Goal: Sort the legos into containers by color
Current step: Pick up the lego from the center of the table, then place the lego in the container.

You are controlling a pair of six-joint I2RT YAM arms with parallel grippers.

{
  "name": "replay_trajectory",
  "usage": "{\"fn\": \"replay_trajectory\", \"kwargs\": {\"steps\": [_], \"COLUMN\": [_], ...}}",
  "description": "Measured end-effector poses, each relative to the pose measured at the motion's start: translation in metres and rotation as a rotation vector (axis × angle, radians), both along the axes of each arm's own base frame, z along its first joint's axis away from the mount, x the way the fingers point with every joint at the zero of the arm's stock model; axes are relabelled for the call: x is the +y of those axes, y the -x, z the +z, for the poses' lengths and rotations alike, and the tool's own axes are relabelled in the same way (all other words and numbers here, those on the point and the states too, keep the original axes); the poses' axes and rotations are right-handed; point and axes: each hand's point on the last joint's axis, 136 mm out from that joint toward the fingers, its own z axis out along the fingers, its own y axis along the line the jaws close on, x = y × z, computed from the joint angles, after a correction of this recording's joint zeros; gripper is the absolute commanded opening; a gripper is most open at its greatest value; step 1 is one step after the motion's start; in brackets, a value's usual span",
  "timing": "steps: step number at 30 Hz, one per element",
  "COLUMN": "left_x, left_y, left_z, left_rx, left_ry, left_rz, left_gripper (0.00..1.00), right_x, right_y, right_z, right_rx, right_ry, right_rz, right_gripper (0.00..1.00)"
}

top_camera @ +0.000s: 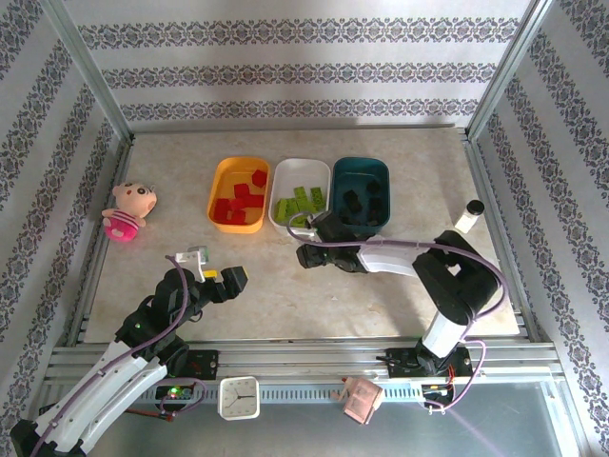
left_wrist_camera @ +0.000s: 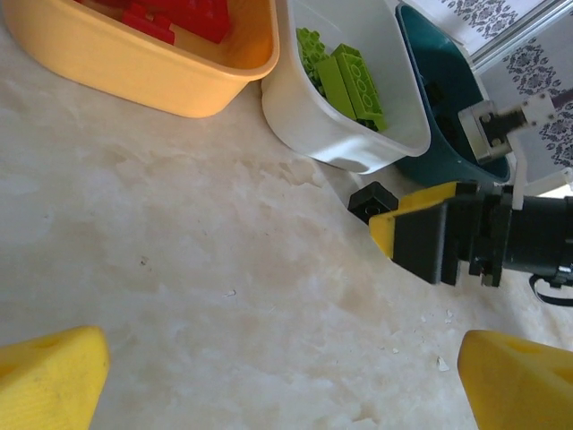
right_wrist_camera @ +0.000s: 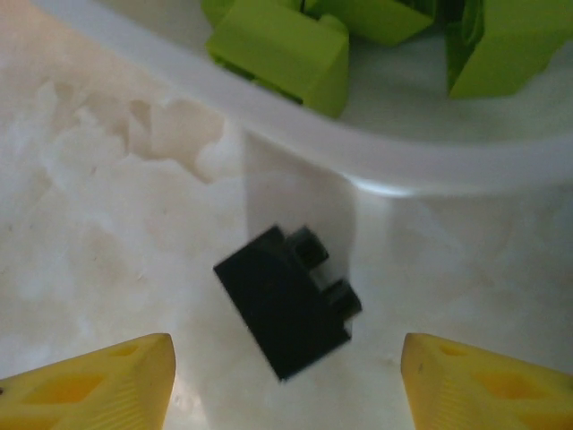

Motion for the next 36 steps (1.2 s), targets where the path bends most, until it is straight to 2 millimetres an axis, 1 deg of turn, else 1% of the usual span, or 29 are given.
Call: {"fn": "replay_trajectory", "kwargs": {"steps": [3,8,11,16,18,20,23,25,27,28,29,30,31,33,35,36], "left_x": [0.0,0.0,0.0,0.0,0.0,0.0,-0.001,-0.001,-0.002,-0.002,-0.003,-0.003,-0.003,-0.003,-0.004,-0.004], "left_y": [0.0,0.0,0.0,0.0,0.0,0.0,-0.002,-0.002,-0.003,-0.003,-0.004,-0.004,-0.005,-0.005,-0.006,-0.006], "left_z": [-0.002,-0.004,-0.004,-0.003,-0.003,-0.003,0.0,0.001,0.001,0.001,0.001,0.001,0.001,0.0,-0.001,-0.001], "left_rx": [0.004,0.006,0.005,0.004,0.004,0.003,-0.009,-0.012,-0.012,-0.013,-0.014,-0.014,-0.013,-0.008,-0.006,-0.006], "left_ry": [0.001,-0.001,0.0,0.001,0.001,0.002,0.009,0.011,0.01,0.011,0.012,0.012,0.011,0.008,0.008,0.008], "left_rz": [0.001,0.001,0.001,0.001,0.001,0.001,0.001,0.001,0.001,0.001,0.001,0.001,0.001,0.001,0.001,0.0], "left_gripper": [1.0,1.0,1.0,1.0,1.0,1.0,1.0,1.0,1.0,1.0,1.0,1.0,1.0,1.0,1.0,1.0], "right_x": [0.003,0.007,0.007,0.007,0.004,0.002,-0.004,-0.01,-0.018,-0.025,-0.034,-0.044,-0.058,-0.085,-0.111,-0.12], "right_y": [-0.007,-0.013,-0.013,-0.011,-0.005,0.005,0.018,0.025,0.027,0.023,0.017,0.01,0.0,-0.021,-0.042,-0.051], "right_z": [-0.004,-0.007,-0.008,-0.003,0.003,0.014,0.039,0.059,0.084,0.099,0.112,0.121,0.129,0.134,0.128,0.123], "right_rx": [-0.005,-0.014,-0.016,-0.028,-0.036,-0.048,-0.084,-0.12,-0.165,-0.193,-0.224,-0.244,-0.261,-0.278,-0.267,-0.256], "right_ry": [0.005,0.015,0.019,0.01,-0.001,-0.024,-0.073,-0.107,-0.145,-0.167,-0.187,-0.197,-0.204,-0.199,-0.169,-0.154], "right_rz": [-0.001,0.009,0.009,0.014,0.022,0.031,0.036,0.033,0.016,-0.006,-0.039,-0.072,-0.123,-0.226,-0.327,-0.362], "right_gripper": [0.56,0.36,0.26,0.18,0.17,0.17,0.17,0.17,0.16,0.16,0.16,0.16,0.16,0.16,0.17,0.17]}}
